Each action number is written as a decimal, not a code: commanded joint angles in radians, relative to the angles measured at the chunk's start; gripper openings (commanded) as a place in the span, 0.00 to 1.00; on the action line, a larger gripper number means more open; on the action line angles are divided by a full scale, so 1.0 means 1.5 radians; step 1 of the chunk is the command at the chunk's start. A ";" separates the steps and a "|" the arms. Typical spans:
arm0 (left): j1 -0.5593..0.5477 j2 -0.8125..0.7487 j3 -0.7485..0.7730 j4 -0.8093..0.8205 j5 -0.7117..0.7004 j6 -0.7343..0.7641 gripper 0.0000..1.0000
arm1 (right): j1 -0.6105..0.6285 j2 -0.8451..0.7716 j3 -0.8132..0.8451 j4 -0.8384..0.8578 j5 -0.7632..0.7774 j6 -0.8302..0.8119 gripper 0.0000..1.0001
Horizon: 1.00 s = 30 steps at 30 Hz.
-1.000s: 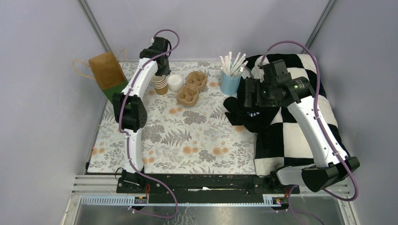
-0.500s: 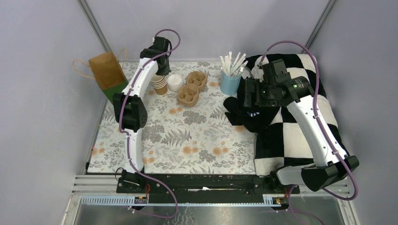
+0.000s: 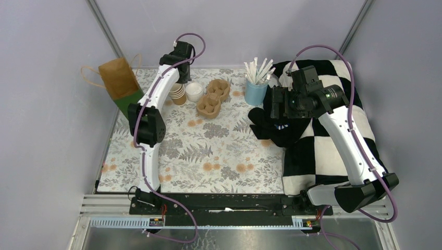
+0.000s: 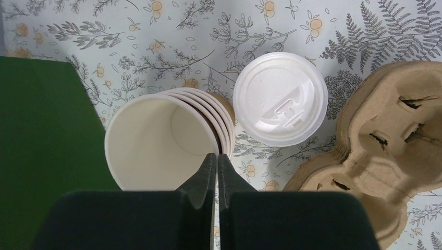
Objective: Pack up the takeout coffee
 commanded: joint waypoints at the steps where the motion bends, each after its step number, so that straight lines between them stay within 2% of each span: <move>1: -0.010 -0.028 0.044 0.007 -0.065 0.025 0.00 | -0.003 -0.008 0.017 0.013 -0.010 -0.002 1.00; 10: -0.018 -0.053 0.052 0.004 -0.112 0.045 0.00 | -0.003 -0.004 0.022 0.017 -0.020 -0.003 1.00; 21: -0.085 -0.155 0.069 -0.003 -0.166 0.049 0.00 | -0.003 -0.011 0.029 0.012 -0.056 -0.003 1.00; 25: -0.168 -0.204 0.057 -0.088 -0.171 -0.007 0.00 | -0.003 -0.023 0.026 0.020 -0.067 -0.002 1.00; 27: -0.237 -0.250 -0.012 -0.123 -0.175 -0.040 0.00 | -0.003 -0.030 0.019 0.026 -0.063 -0.003 1.00; 30: -0.346 -0.346 -0.184 -0.104 -0.169 -0.112 0.00 | -0.003 -0.048 -0.003 0.041 -0.058 -0.004 1.00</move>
